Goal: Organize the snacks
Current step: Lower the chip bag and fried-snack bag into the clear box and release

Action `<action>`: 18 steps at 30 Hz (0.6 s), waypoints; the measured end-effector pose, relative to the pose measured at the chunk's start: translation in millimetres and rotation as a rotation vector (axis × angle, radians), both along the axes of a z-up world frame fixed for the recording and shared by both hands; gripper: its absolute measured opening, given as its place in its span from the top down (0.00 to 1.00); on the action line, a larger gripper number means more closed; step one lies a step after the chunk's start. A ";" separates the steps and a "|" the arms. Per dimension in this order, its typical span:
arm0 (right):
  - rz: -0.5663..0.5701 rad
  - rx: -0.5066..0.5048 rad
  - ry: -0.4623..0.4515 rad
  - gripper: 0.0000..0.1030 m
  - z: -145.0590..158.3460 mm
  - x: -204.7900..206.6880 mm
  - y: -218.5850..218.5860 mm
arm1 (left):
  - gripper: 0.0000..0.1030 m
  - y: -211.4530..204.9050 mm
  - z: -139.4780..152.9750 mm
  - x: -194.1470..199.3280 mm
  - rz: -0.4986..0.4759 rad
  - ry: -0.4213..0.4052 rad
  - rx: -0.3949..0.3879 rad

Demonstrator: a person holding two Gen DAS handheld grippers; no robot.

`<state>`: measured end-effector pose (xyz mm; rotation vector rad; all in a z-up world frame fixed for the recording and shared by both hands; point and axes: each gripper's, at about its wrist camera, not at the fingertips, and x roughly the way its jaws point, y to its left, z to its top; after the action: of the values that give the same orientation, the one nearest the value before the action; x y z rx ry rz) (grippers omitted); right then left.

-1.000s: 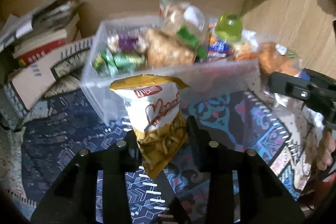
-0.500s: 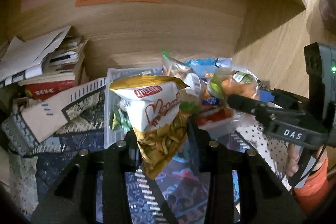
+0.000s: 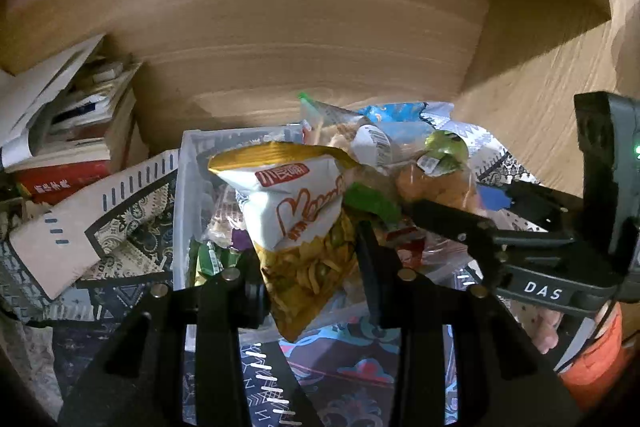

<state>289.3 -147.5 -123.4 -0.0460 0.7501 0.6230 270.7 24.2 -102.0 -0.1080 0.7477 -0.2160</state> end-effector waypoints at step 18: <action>-0.021 -0.001 -0.059 0.37 22.4 -31.8 -20.9 | 0.42 0.0 8.0 -35.6 0.027 -0.075 0.042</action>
<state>257.5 -168.4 -101.0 -0.0569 0.6932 0.5991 235.1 24.2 -94.0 -0.0694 0.6759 -0.1772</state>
